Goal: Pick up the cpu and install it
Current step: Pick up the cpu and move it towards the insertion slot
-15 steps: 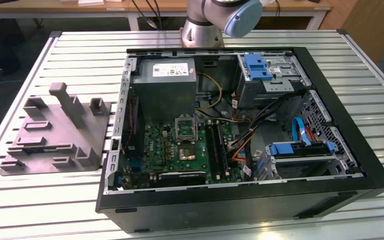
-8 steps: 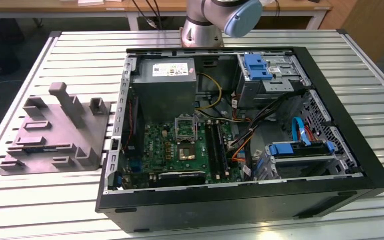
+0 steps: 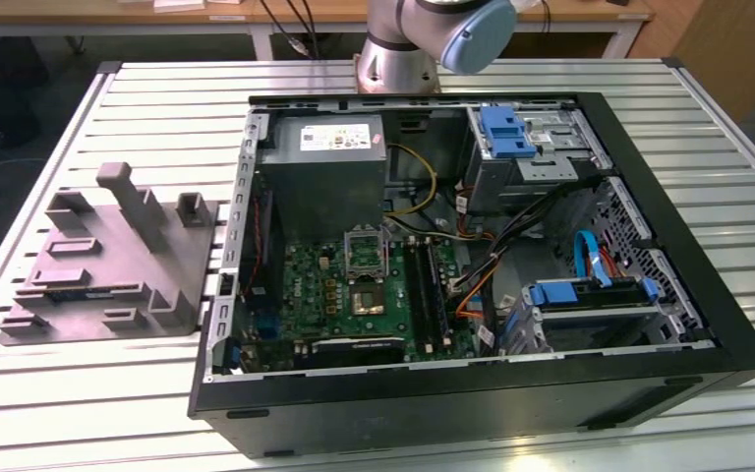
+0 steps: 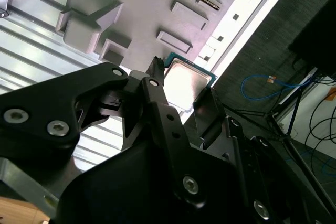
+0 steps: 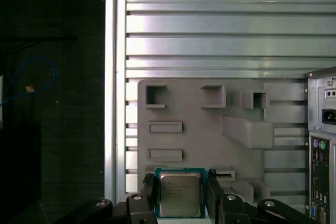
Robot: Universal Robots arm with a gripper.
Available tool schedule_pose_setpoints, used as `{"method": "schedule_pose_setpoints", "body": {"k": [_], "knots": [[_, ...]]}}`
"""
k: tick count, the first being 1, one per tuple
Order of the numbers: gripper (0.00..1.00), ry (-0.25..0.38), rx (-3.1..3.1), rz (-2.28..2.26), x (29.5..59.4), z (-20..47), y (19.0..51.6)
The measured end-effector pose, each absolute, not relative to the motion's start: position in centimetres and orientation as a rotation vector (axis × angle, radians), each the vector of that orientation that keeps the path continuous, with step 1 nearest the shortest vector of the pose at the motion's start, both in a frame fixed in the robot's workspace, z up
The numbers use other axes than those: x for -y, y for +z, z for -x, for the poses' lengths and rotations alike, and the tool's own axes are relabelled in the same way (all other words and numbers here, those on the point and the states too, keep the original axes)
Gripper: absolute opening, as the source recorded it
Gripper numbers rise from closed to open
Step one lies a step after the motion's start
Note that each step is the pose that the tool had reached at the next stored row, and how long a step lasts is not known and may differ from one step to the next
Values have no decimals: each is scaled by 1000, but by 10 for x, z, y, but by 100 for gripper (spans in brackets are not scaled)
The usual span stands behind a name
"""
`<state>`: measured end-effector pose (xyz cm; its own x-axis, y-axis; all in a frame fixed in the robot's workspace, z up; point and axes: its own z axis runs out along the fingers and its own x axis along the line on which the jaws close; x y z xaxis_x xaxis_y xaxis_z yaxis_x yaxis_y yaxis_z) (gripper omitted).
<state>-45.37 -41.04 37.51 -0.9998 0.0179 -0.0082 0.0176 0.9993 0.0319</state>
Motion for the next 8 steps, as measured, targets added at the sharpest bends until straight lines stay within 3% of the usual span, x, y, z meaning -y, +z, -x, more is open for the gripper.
{"method": "schedule_pose_setpoints", "body": {"k": [8], "knots": [[47, 50, -3133, -28, 410, 448, 375]]}}
